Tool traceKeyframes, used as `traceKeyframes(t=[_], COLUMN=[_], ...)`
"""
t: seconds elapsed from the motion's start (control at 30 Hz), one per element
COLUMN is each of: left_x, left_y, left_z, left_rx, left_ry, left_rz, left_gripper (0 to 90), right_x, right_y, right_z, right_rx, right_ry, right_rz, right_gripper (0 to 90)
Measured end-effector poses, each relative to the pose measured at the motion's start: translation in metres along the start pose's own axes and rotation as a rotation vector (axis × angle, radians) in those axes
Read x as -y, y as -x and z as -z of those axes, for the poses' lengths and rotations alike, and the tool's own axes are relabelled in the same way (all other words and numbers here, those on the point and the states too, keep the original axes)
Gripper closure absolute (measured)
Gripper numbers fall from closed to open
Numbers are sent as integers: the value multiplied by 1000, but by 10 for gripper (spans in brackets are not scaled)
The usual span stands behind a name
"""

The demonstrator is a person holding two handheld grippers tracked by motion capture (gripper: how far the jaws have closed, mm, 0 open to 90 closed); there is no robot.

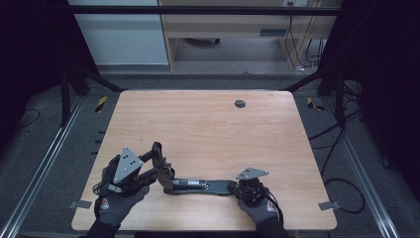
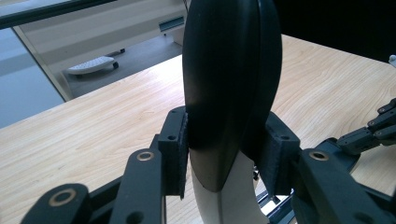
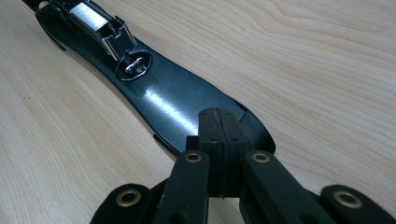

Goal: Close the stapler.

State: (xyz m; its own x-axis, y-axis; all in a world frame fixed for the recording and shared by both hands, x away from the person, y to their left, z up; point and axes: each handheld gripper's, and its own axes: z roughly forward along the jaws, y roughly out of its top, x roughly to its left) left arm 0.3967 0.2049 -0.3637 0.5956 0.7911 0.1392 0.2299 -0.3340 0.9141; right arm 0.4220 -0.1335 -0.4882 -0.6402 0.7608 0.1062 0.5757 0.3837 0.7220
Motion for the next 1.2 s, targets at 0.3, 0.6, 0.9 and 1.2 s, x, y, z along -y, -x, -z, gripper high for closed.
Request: traceKeyframes(t=[0.3, 0.6, 0.9, 1.2], left_x=[-2, -4, -7, -8], left_y=[4, 9, 18, 24], left_z=[-3, -6, -11, -16], left_rx=[0, -2, -4, 3], left_ry=[-2, -4, -9, -12], left_rz=[-17, -36, -78, -101], left_gripper=[583, 583, 579, 573], right_x=[0, 0, 0, 0], right_y=[0, 0, 0, 0], right_z=[0, 0, 0, 0], right_rx=[-3, -1, -1, -3], right_ry=[2, 1, 1, 1], right_rz=[0, 2, 2, 4], right_gripper=[900, 900, 900, 900])
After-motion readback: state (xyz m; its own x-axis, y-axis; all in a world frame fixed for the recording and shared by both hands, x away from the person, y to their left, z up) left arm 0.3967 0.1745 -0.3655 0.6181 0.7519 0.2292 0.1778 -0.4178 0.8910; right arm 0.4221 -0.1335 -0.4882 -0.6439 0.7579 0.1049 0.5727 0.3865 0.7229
